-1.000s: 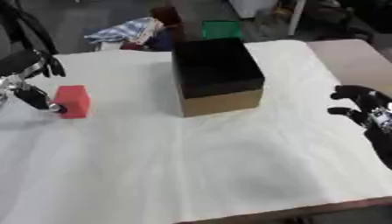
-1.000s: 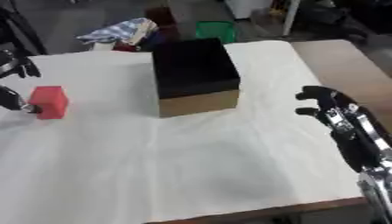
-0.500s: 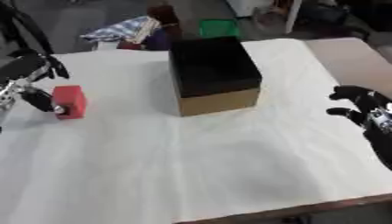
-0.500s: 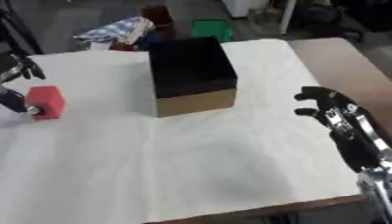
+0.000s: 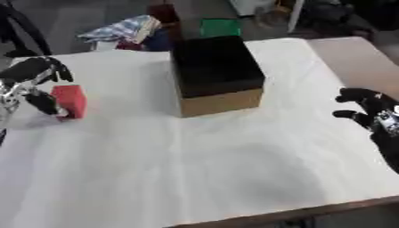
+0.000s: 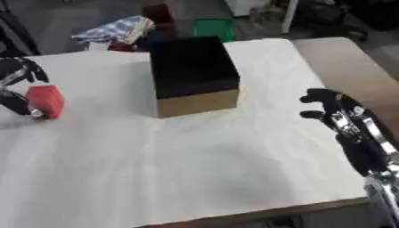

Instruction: Pick up objects on the table and place them in the box.

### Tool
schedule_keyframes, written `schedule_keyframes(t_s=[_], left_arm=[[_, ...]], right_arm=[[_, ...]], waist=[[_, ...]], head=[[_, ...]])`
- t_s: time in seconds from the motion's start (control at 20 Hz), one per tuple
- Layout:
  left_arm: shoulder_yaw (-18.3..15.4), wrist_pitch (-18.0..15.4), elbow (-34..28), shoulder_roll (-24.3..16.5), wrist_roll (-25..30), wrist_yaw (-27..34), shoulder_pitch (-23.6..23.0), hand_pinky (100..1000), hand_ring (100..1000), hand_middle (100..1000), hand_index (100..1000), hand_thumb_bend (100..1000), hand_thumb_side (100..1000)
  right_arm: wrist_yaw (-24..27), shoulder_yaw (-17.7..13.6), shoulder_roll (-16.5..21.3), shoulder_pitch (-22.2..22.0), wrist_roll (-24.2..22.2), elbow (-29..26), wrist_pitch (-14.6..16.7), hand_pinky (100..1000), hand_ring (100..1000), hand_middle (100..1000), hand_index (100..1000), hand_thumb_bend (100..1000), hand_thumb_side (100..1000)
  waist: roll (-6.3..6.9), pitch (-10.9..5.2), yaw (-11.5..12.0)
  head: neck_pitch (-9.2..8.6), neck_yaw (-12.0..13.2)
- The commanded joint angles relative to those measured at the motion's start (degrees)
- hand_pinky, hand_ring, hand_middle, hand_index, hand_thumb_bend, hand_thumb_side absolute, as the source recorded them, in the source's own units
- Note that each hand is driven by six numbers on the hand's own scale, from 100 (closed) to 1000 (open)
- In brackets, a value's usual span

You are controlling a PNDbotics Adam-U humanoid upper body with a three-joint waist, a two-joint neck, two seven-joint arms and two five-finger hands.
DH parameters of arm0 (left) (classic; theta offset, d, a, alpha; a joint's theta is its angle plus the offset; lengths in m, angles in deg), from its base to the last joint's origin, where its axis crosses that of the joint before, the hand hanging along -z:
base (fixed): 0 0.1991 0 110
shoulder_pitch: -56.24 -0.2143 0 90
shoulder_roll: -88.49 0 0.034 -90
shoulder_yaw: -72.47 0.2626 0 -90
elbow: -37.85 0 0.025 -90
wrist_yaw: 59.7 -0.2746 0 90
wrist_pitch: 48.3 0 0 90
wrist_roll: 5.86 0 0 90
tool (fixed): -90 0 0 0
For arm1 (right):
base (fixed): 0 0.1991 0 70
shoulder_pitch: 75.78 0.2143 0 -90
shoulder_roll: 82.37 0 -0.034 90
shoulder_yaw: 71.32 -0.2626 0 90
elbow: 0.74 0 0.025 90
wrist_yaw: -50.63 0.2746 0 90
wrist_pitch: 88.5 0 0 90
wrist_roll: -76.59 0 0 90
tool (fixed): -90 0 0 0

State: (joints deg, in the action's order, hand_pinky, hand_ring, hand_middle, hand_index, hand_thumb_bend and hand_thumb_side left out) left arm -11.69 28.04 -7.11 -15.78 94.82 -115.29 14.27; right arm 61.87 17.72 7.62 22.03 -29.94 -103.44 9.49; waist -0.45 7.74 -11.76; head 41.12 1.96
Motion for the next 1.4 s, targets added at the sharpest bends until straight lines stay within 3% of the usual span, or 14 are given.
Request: schedule_keyframes(t_s=[0.05, 0.35, 0.4, 0.45, 0.6, 0.8, 1.4], left_arm=[[-0.9, 0.1, 0.9, -0.5, 1.2, -1.3, 2.1, 691, 635, 606, 671, 813, 145], [-1.4, 0.0, 1.8, -0.1, 1.9, -2.3, 2.6, 691, 635, 606, 671, 814, 145], [-1.3, 0.2, 2.1, -0.1, 2.1, -2.6, 2.5, 661, 549, 512, 586, 812, 145], [-1.2, 0.5, 2.4, 0.0, 2.5, -3.1, 2.6, 655, 535, 496, 568, 811, 145], [-1.5, 1.4, 2.3, 0.1, 2.6, -4.6, 2.9, 590, 414, 328, 419, 800, 141], [-2.0, 2.7, 0.9, 0.0, 0.0, -3.9, 2.9, 543, 331, 215, 317, 799, 145], [-0.5, 3.6, -10.6, 0.7, -1.6, 7.0, 6.0, 509, 335, 215, 317, 789, 146]], right_arm=[[0.1, 0.0, 0.8, 0.6, -0.2, -1.2, 0.2, 774, 1000, 719, 824, 100, 726], [0.2, 0.0, 0.7, 0.7, -0.3, -1.2, 0.2, 774, 1000, 719, 824, 100, 726], [0.2, 0.0, 0.7, 0.7, -0.3, -1.2, 0.1, 774, 1000, 719, 823, 100, 726], [0.1, 0.0, 0.7, 0.7, -0.3, -1.2, 0.1, 774, 1000, 719, 823, 100, 726], [0.1, -0.1, 0.7, 0.7, -0.3, -1.1, 0.1, 774, 1000, 718, 823, 100, 726], [0.2, -0.2, 0.7, 0.7, -0.3, -1.1, 0.1, 774, 1000, 718, 823, 100, 724], [0.4, 0.0, 0.8, 0.5, -0.5, -1.1, 0.1, 774, 1000, 718, 823, 100, 721]], waist=[[0.03, -0.63, -0.3], [0.04, -0.63, -0.3], [0.12, -0.60, -0.5], [0.20, -0.58, -0.6], [0.30, -0.58, -0.7], [0.26, -0.67, -0.7], [0.27, -1.41, -1.0]], head=[[0.02, 0.2], [0.03, 0.3], [-0.01, 0.3], [-0.03, 0.2], [-0.05, 0.1], [-0.10, 0.0], [-0.23, -0.4]])
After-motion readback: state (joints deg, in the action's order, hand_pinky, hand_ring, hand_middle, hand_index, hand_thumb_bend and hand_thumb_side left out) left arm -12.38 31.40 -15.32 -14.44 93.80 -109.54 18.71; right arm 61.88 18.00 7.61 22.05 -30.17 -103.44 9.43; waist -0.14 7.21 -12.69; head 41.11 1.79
